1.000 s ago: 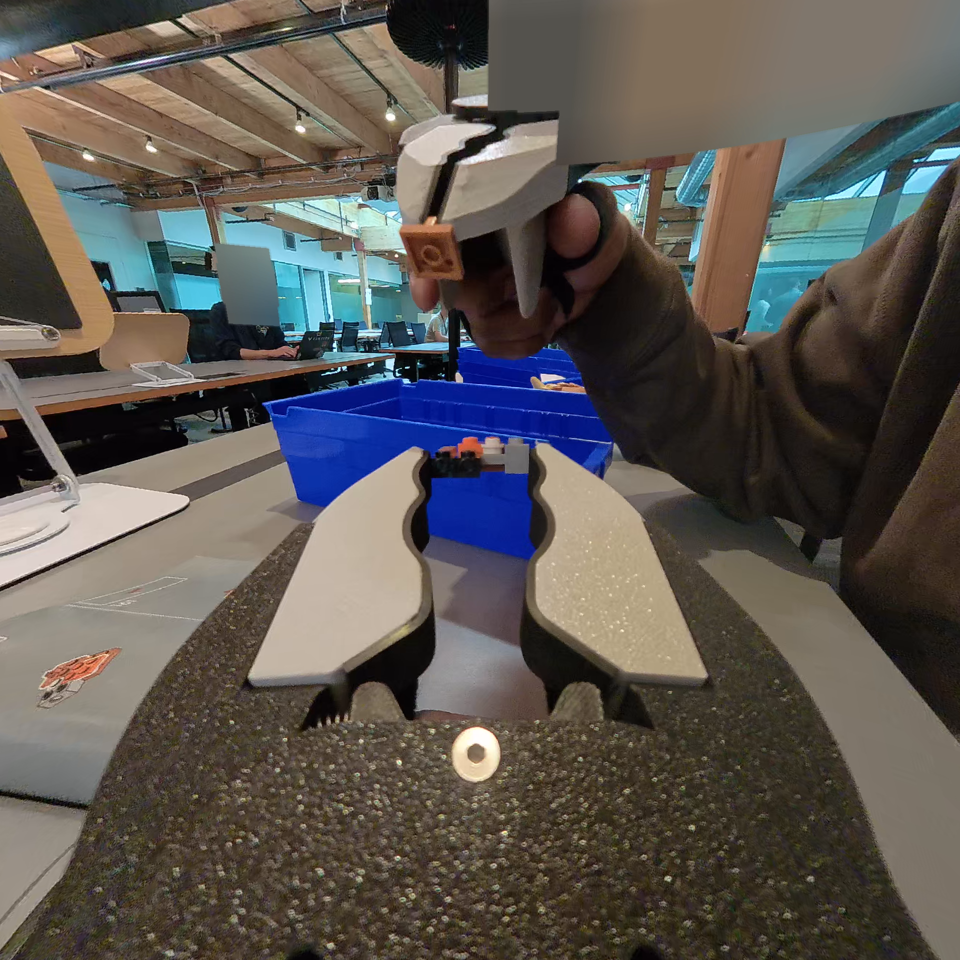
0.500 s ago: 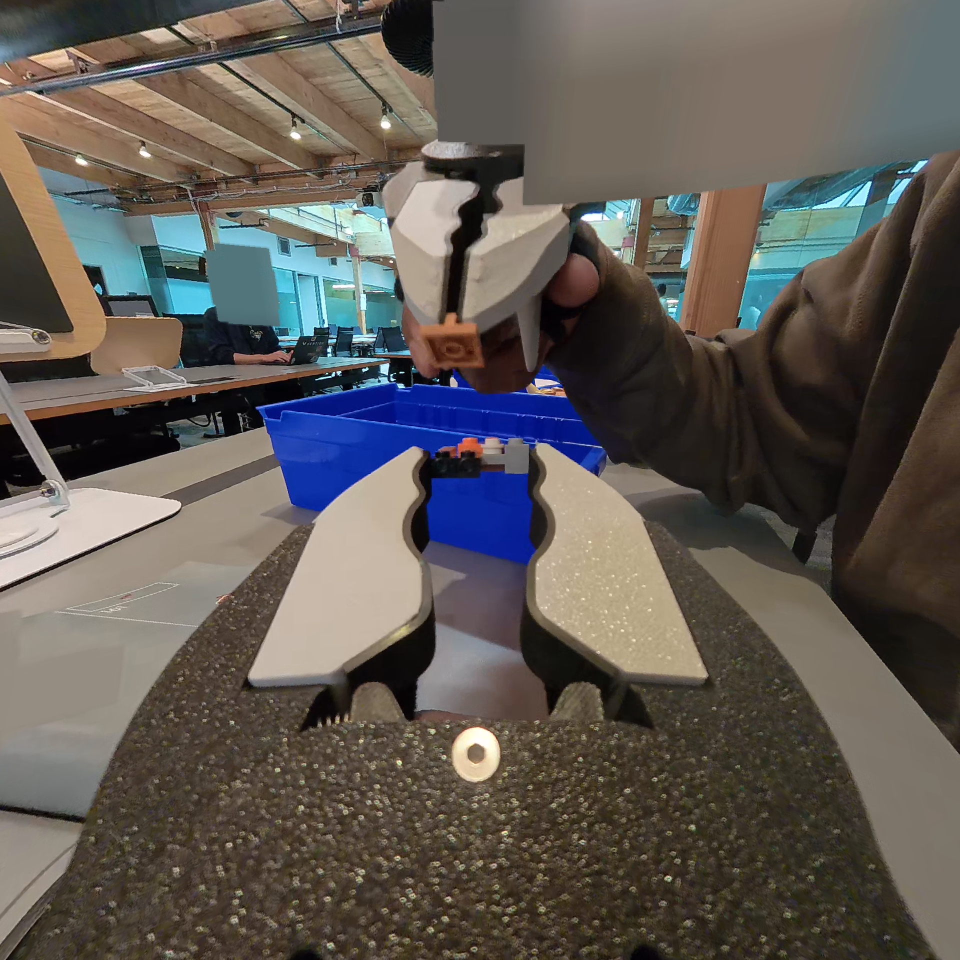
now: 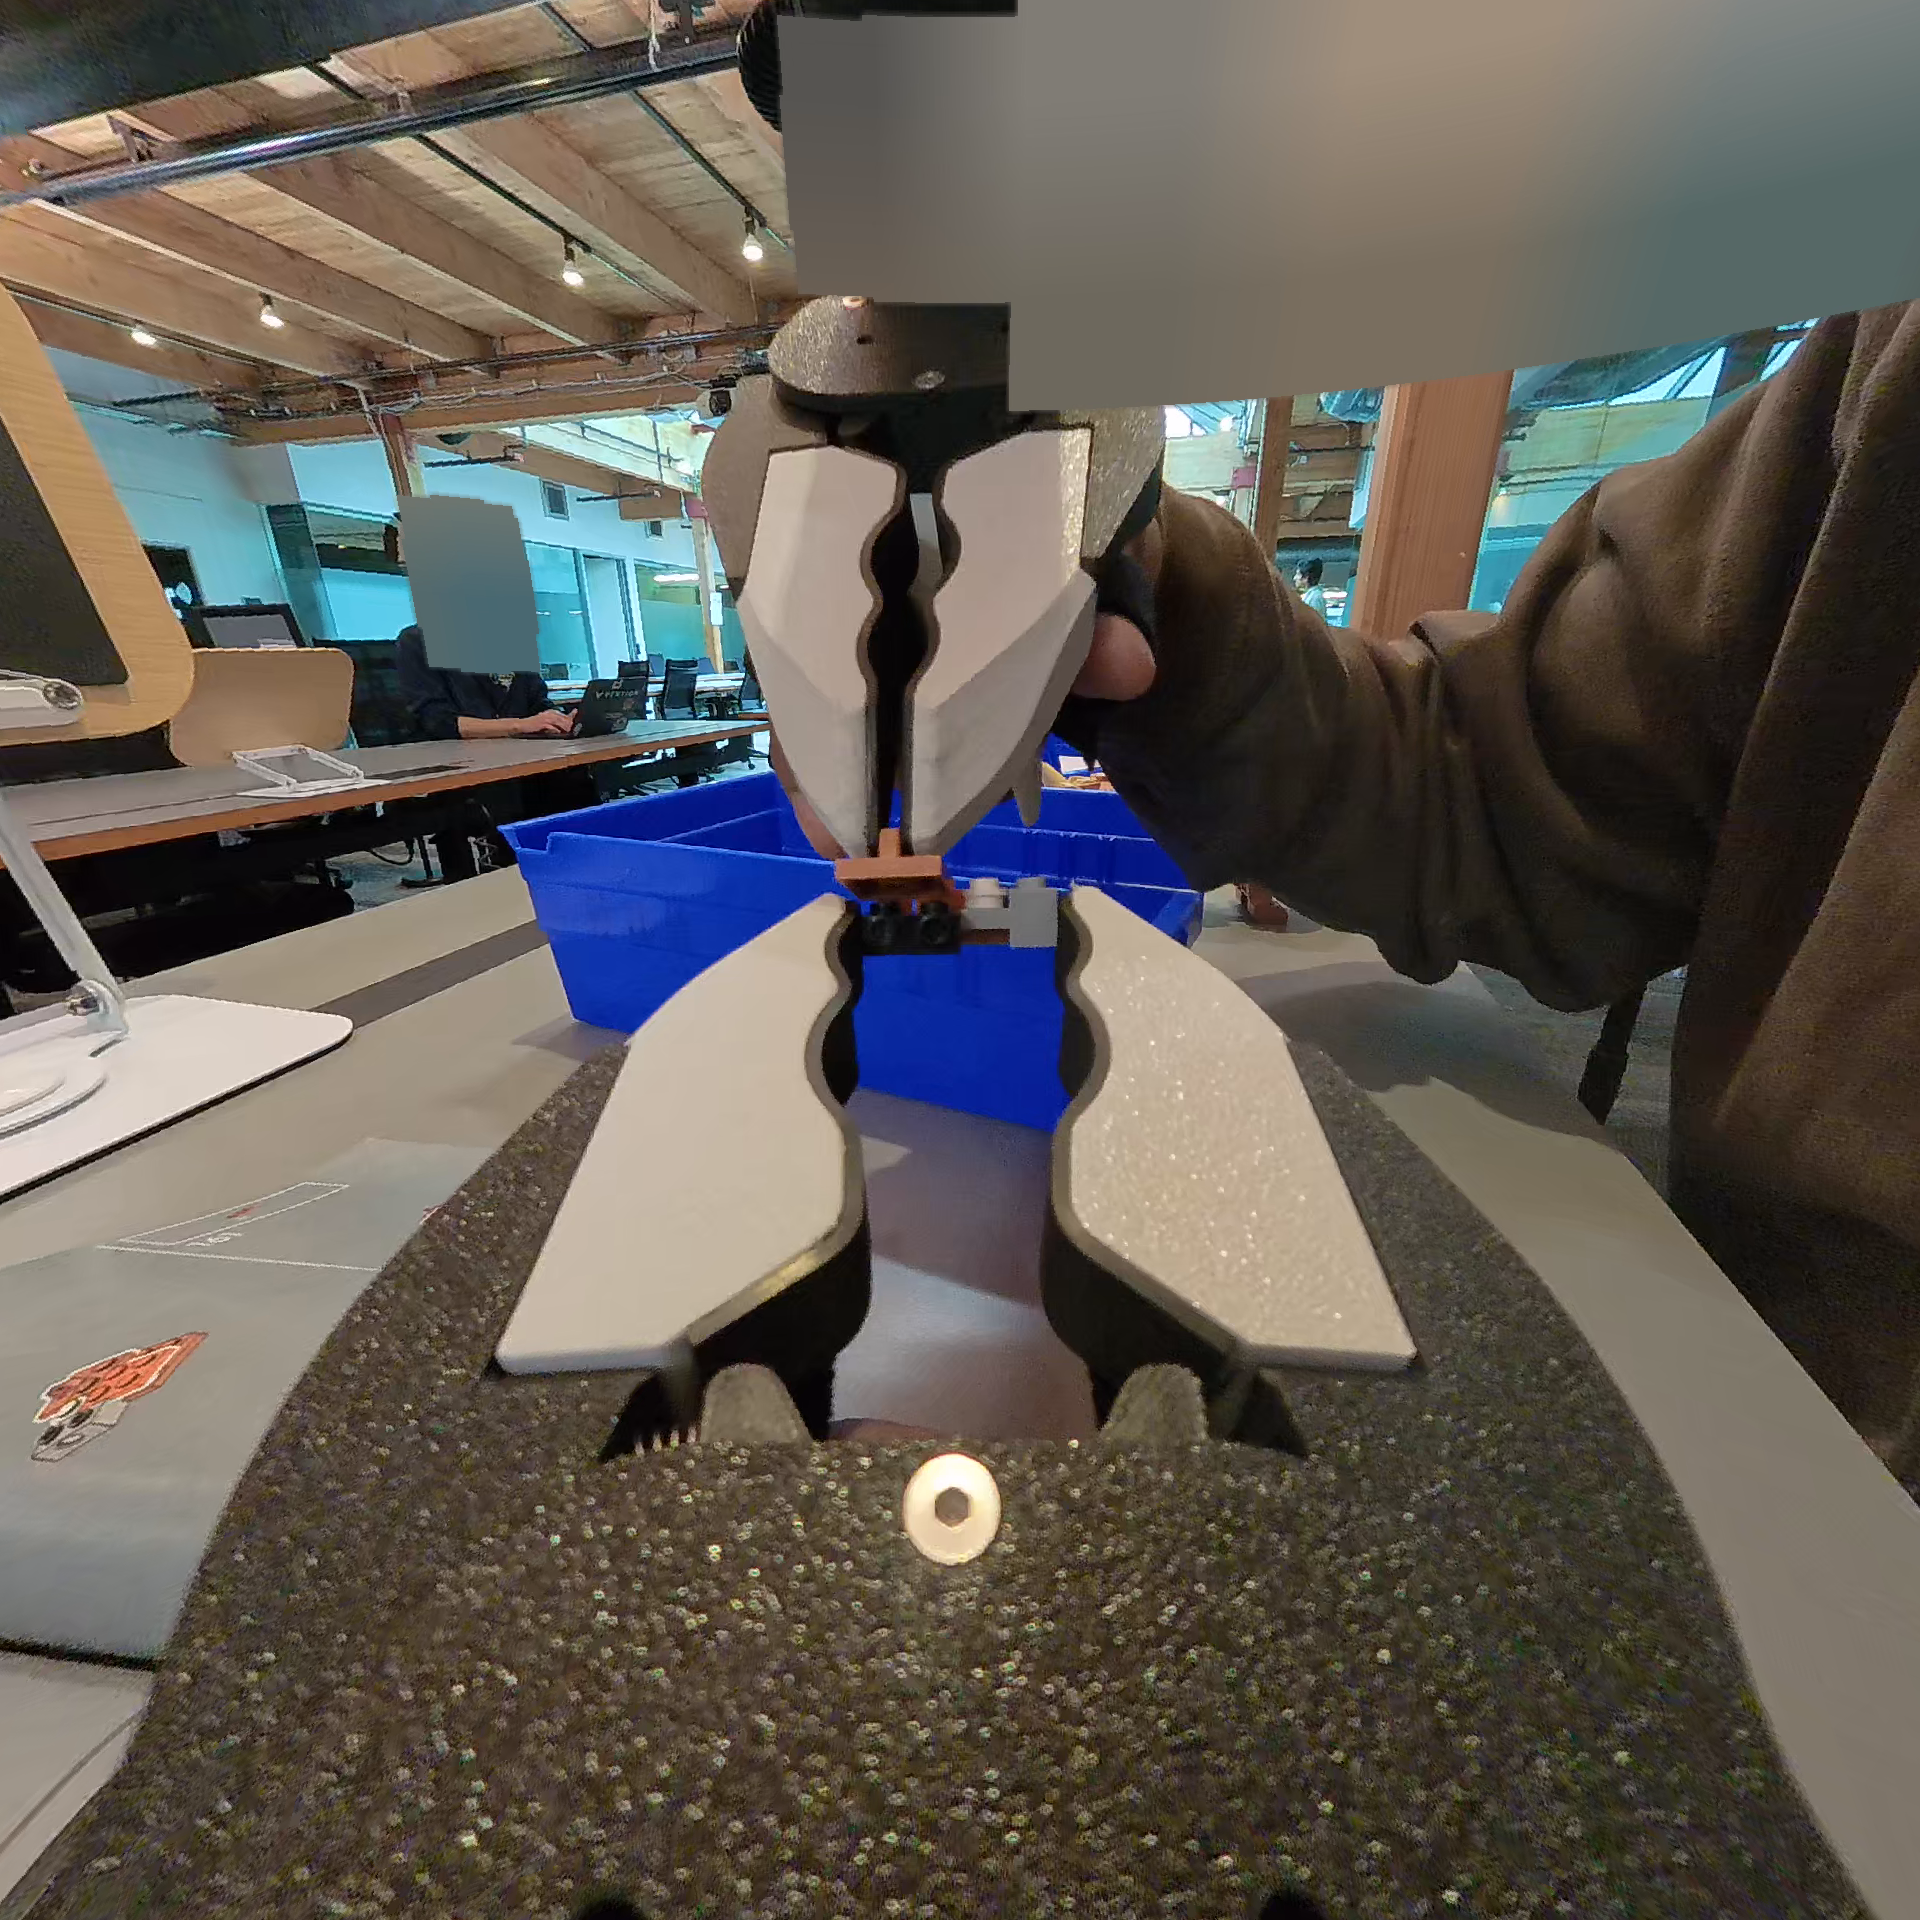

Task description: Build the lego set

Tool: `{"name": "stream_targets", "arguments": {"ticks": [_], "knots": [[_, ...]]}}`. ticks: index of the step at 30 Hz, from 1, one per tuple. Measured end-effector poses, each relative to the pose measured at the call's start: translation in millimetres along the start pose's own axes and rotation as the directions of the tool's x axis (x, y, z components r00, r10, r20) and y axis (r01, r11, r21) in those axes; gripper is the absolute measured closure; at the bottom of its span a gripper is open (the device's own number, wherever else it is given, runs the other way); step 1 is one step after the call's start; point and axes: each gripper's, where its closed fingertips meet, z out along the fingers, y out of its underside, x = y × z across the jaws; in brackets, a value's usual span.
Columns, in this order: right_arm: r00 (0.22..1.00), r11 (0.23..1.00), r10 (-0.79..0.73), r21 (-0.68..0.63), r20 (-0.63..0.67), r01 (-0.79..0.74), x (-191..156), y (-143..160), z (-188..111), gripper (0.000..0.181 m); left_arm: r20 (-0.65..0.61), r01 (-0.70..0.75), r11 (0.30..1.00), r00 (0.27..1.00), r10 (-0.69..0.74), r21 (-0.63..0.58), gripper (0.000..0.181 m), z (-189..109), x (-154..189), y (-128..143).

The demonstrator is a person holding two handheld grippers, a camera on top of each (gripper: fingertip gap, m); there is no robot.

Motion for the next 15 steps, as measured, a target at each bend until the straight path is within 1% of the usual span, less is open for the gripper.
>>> {"name": "stream_targets", "arguments": {"ticks": [10, 15], "knots": [[1.0, 1.0, -0.009, -0.006, 0.012, 0.009, -1.0, 2.8, 0.3, 0.178, 0.0, 0.004, 1.0, 1.0, -0.004, 0.005, 0.146, -0.1, 0.2, -0.9], [1.0, 1.0, -0.01, 0.014, 0.009, 0.009, -0.5, 1.1, 0.2, 0.177, -0.003, 0.009, 1.0, 1.0, -0.009, 0.008, 0.146, 0.0, 0.4, -1.1]]}}
